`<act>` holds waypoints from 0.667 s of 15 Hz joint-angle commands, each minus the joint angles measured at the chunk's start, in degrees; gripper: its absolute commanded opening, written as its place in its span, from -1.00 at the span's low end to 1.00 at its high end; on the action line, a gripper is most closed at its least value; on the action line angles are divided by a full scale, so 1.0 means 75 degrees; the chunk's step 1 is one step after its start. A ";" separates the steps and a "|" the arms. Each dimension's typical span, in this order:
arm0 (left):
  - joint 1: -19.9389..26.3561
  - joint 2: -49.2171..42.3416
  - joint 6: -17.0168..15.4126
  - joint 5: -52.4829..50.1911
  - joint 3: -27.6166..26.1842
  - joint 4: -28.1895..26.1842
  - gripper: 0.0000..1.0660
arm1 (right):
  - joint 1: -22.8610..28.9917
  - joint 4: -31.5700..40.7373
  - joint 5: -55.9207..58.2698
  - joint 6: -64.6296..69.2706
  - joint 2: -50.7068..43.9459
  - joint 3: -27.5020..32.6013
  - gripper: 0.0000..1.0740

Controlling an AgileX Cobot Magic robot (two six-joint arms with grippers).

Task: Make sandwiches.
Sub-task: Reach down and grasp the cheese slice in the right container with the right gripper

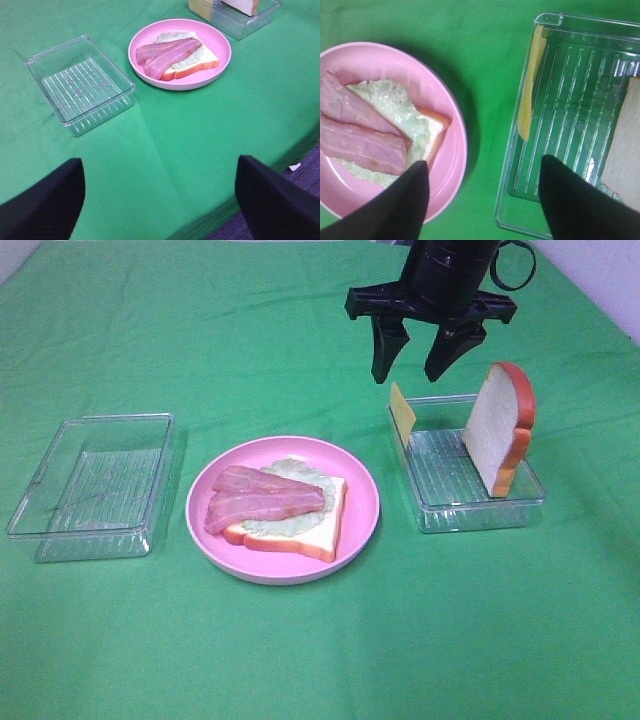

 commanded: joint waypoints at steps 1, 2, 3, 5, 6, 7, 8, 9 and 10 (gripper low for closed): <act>-0.0031 -0.0046 0.0015 -0.0061 0.0015 -0.0046 0.46 | -0.0031 -0.0099 -0.0328 0.0053 0.0420 -0.0031 0.10; -0.0031 -0.0046 0.0015 -0.0061 0.0015 -0.0046 0.46 | -0.0031 -0.0183 -0.0458 0.0053 0.0527 -0.0031 0.10; -0.0031 -0.0046 0.0015 -0.0061 0.0015 -0.0046 0.46 | -0.0031 -0.0405 -0.0604 0.0061 0.0588 -0.0031 0.09; -0.0031 -0.0046 0.0015 -0.0061 0.0015 -0.0046 0.46 | -0.0031 -0.0611 -0.0779 0.0061 0.0688 -0.0031 0.09; -0.0031 -0.0046 0.0015 -0.0061 0.0015 -0.0046 0.46 | -0.0031 -0.0733 -0.0879 0.0061 0.0756 -0.0031 0.09; -0.0031 -0.0046 0.0015 -0.0061 0.0015 -0.0046 0.46 | -0.0031 -0.0764 -0.0993 0.0061 0.0833 -0.0031 0.08; -0.0031 -0.0046 0.0015 -0.0061 0.0015 -0.0046 0.46 | -0.0031 -0.0764 -0.1100 0.0061 0.0955 -0.0031 0.06; -0.0031 -0.0046 0.0015 -0.0061 0.0015 -0.0046 0.46 | -0.0031 -0.0764 -0.1192 0.0061 0.1024 -0.0031 0.05; -0.0031 -0.0046 0.0015 -0.0061 0.0015 -0.0046 0.46 | -0.0031 -0.0779 -0.1268 0.0061 0.1054 -0.0031 0.05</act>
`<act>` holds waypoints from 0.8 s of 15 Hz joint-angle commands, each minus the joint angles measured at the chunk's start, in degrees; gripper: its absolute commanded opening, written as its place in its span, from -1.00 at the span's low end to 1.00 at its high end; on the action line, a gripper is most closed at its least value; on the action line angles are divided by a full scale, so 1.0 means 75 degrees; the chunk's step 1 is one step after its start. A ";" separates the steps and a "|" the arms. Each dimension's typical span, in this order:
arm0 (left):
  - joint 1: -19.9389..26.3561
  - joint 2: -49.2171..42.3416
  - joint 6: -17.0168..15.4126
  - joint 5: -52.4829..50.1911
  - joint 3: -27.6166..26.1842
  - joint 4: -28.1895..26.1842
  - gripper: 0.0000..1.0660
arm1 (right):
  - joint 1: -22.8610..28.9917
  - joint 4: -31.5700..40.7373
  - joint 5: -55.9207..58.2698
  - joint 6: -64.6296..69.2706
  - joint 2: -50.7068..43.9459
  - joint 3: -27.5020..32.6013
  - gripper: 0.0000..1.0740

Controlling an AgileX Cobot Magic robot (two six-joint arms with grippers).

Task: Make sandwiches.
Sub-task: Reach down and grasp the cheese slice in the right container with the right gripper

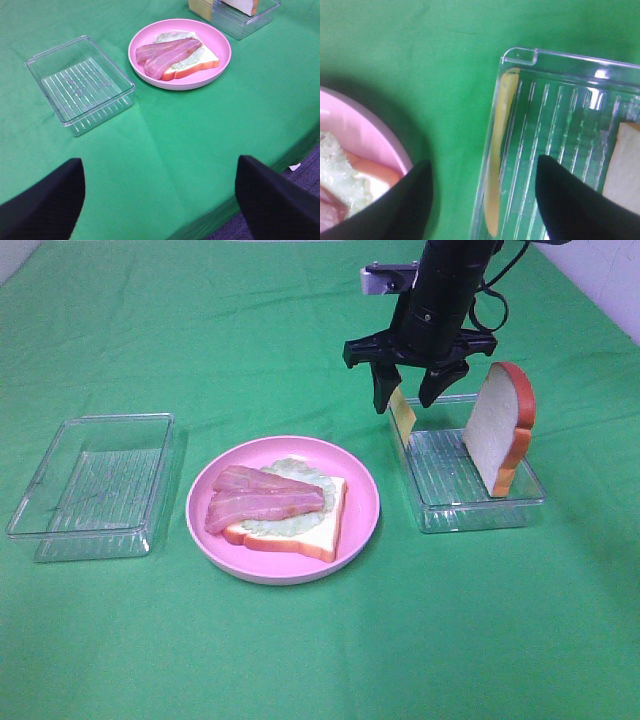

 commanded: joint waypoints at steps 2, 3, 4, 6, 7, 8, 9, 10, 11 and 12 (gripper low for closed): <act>-0.0031 -0.0046 0.0015 -0.0061 0.0015 -0.0046 0.46 | -0.0023 -0.0076 -0.0237 0.0008 0.0092 -0.0031 -0.05; -0.0031 -0.0046 0.0015 -0.0061 0.0015 -0.0046 0.46 | -0.0023 -0.0076 -0.0260 0.0008 0.0092 -0.0031 -0.16; -0.0031 -0.0046 0.0015 -0.0061 0.0015 -0.0046 0.46 | -0.0023 -0.0084 -0.0275 -0.0015 0.0092 -0.0031 -0.20; -0.0031 -0.0046 0.0015 -0.0061 0.0015 -0.0046 0.46 | -0.0023 -0.0084 -0.0267 -0.0076 0.0092 -0.0031 -0.20; -0.0031 -0.0046 0.0015 -0.0061 0.0015 -0.0046 0.46 | -0.0023 -0.0099 -0.0260 -0.0107 0.0092 -0.0031 -0.20; -0.0031 -0.0046 0.0015 -0.0061 0.0015 -0.0046 0.46 | -0.0023 -0.0099 -0.0260 -0.0107 0.0092 -0.0031 -0.20; -0.0031 -0.0046 0.0015 -0.0061 0.0015 -0.0046 0.46 | -0.0023 -0.0107 -0.0252 -0.0107 0.0092 -0.0031 -0.20; -0.0031 -0.0046 0.0015 -0.0061 0.0015 -0.0046 0.46 | -0.0023 -0.0107 -0.0252 -0.0122 0.0092 -0.0031 -0.20; -0.0031 -0.0046 0.0015 -0.0061 0.0015 -0.0046 0.46 | -0.0023 -0.0107 -0.0252 -0.0130 0.0092 -0.0031 -0.20; -0.0031 -0.0046 0.0015 -0.0061 0.0015 -0.0046 0.46 | -0.0023 -0.0130 -0.0260 -0.0138 0.0092 -0.0031 -0.20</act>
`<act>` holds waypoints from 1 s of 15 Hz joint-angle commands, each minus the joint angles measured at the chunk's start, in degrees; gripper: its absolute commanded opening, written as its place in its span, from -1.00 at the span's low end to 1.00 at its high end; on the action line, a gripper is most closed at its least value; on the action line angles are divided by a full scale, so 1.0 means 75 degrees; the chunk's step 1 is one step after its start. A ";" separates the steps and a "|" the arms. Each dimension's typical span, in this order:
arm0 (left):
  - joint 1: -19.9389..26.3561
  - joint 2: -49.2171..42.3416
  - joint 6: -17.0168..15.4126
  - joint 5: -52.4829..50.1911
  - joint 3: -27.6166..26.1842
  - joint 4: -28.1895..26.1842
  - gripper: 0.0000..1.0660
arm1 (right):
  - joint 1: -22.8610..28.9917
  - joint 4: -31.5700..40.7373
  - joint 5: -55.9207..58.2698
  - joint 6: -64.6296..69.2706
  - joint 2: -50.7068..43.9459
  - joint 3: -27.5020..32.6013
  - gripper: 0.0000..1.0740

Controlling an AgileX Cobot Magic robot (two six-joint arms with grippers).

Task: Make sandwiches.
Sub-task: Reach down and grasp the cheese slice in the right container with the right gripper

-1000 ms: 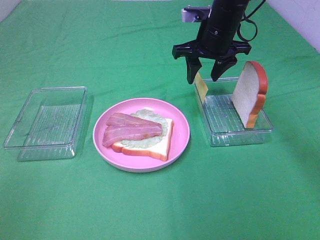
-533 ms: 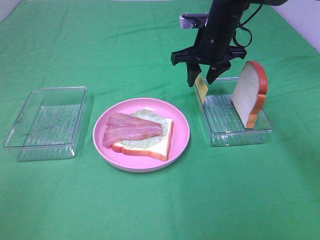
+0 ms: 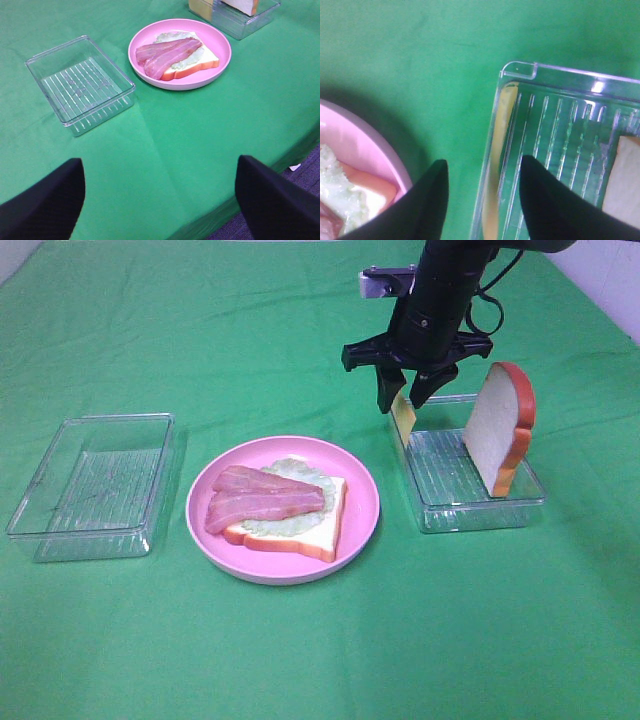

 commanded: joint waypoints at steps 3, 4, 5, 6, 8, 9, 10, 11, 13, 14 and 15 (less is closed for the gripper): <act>-0.0031 -0.0046 0.0015 -0.0061 0.0015 -0.0046 0.46 | -0.0023 -0.0206 -0.0015 -0.0107 0.0008 -0.0031 -0.20; -0.0031 -0.0046 0.0015 -0.0061 0.0015 -0.0046 0.46 | -0.0023 -0.0222 0.0015 -0.0107 0.0008 -0.0031 -0.20; -0.0031 -0.0046 0.0015 -0.0061 0.0015 -0.0046 0.46 | -0.0023 -0.0222 0.0015 -0.0115 0.0008 -0.0031 -0.20; -0.0031 -0.0046 0.0015 -0.0061 0.0015 -0.0046 0.46 | -0.0023 -0.0222 0.0038 -0.0122 0.0008 -0.0031 -0.20; -0.0031 -0.0046 0.0015 -0.0061 0.0015 -0.0046 0.46 | -0.0023 -0.0229 0.0153 -0.0283 0.0008 -0.0031 -0.21; -0.0031 -0.0046 0.0015 -0.0061 0.0015 -0.0046 0.46 | -0.0023 -0.0229 0.0160 -0.0283 0.0008 -0.0031 -0.23; -0.0031 -0.0046 0.0015 -0.0061 0.0015 -0.0046 0.46 | -0.0023 -0.0229 0.0160 -0.0283 0.0008 -0.0031 -0.25; -0.0031 -0.0046 0.0015 -0.0061 0.0015 -0.0046 0.46 | -0.0023 -0.0229 0.0160 -0.0283 0.0031 -0.0031 -0.25; -0.0031 -0.0046 0.0015 -0.0061 0.0015 -0.0046 0.46 | -0.0023 -0.0229 0.0199 -0.0283 0.0107 -0.0031 -0.25; -0.0031 -0.0046 0.0015 -0.0061 0.0015 -0.0046 0.46 | -0.0023 -0.0222 0.0214 -0.0283 0.0176 -0.0031 -0.25; -0.0031 -0.0046 0.0015 -0.0061 0.0015 -0.0046 0.46 | -0.0023 -0.0222 0.0214 -0.0283 0.0214 -0.0031 -0.25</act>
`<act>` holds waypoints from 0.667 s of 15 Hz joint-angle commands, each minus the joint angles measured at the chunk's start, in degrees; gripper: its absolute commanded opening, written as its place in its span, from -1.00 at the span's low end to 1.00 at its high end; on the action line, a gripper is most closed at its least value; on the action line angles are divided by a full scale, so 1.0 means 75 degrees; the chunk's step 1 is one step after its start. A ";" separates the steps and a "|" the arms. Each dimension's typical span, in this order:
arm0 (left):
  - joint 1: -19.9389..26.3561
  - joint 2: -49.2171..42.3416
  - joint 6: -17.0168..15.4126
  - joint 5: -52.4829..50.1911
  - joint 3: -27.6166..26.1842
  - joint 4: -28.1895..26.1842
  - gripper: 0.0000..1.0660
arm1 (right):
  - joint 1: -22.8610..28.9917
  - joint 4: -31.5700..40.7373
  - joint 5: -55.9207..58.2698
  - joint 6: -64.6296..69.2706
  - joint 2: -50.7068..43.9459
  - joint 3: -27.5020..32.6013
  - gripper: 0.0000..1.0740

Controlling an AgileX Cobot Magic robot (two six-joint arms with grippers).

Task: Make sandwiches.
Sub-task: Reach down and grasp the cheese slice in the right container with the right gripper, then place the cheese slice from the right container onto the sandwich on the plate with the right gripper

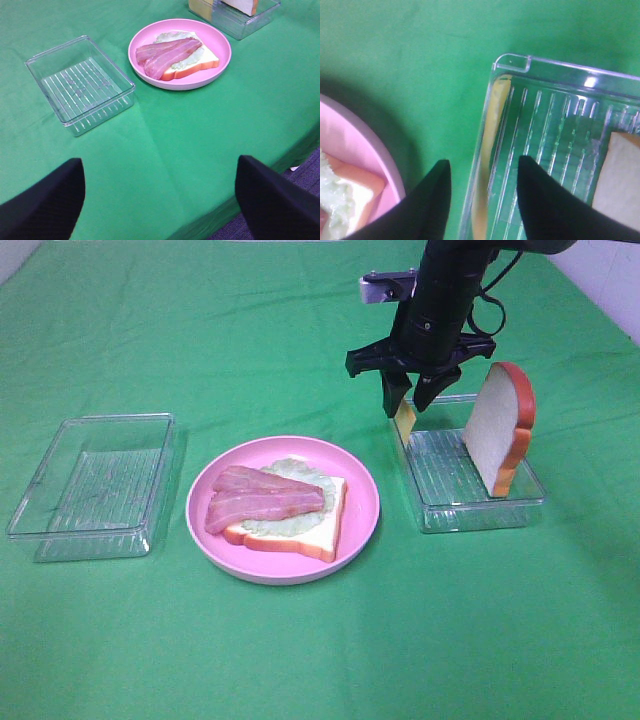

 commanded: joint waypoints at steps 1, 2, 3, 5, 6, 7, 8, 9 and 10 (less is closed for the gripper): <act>-0.0031 -0.0046 0.0015 -0.0061 0.0015 -0.0046 0.46 | -0.0023 -0.0061 0.0031 -0.0092 0.0160 -0.0031 -0.45; -0.0031 -0.0046 0.0015 -0.0061 0.0015 -0.0046 0.46 | -0.0023 -0.0061 0.0015 -0.0069 0.0160 -0.0031 -0.60; -0.0031 -0.0046 0.0015 -0.0061 0.0015 -0.0046 0.46 | -0.0023 -0.0061 0.0015 -0.0069 0.0160 -0.0031 -0.70; -0.0031 -0.0046 0.0015 -0.0061 0.0015 -0.0046 0.46 | -0.0023 -0.0084 0.0015 -0.0069 0.0160 -0.0031 -0.82; -0.0031 -0.0046 0.0015 -0.0061 0.0015 -0.0046 0.46 | -0.0023 -0.0084 0.0038 -0.0069 0.0160 -0.0031 -0.95; -0.0031 -0.0046 0.0015 -0.0061 0.0015 -0.0046 0.46 | -0.0023 -0.0092 0.0038 -0.0076 0.0160 -0.0031 -1.00; -0.0031 -0.0046 0.0015 -0.0061 0.0015 -0.0046 0.46 | -0.0023 -0.0092 0.0038 -0.0092 0.0160 -0.0031 -1.00; -0.0031 -0.0046 0.0015 -0.0061 0.0015 -0.0046 0.46 | -0.0023 -0.0092 0.0038 -0.0092 0.0138 -0.0031 -1.00; -0.0031 -0.0046 0.0015 -0.0061 0.0015 -0.0046 0.46 | -0.0023 -0.0084 0.0046 -0.0092 0.0092 -0.0031 -1.00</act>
